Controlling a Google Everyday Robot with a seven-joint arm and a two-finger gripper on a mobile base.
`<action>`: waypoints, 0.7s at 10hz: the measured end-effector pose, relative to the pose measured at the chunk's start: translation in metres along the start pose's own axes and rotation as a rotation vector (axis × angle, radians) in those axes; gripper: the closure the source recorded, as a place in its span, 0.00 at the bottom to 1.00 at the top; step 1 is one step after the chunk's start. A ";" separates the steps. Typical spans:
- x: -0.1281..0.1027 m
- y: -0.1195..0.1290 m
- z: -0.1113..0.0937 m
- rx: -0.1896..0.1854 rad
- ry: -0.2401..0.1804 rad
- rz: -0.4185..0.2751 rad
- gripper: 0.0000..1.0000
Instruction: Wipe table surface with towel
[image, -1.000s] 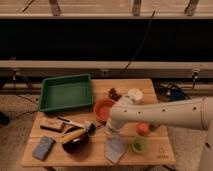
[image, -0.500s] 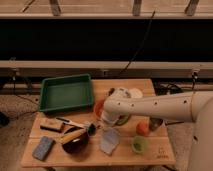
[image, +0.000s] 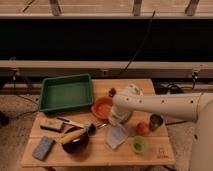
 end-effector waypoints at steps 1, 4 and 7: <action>-0.012 -0.002 0.003 0.005 -0.004 0.011 1.00; -0.045 -0.033 0.006 0.037 -0.003 0.015 1.00; -0.047 -0.071 0.006 0.073 0.013 -0.035 1.00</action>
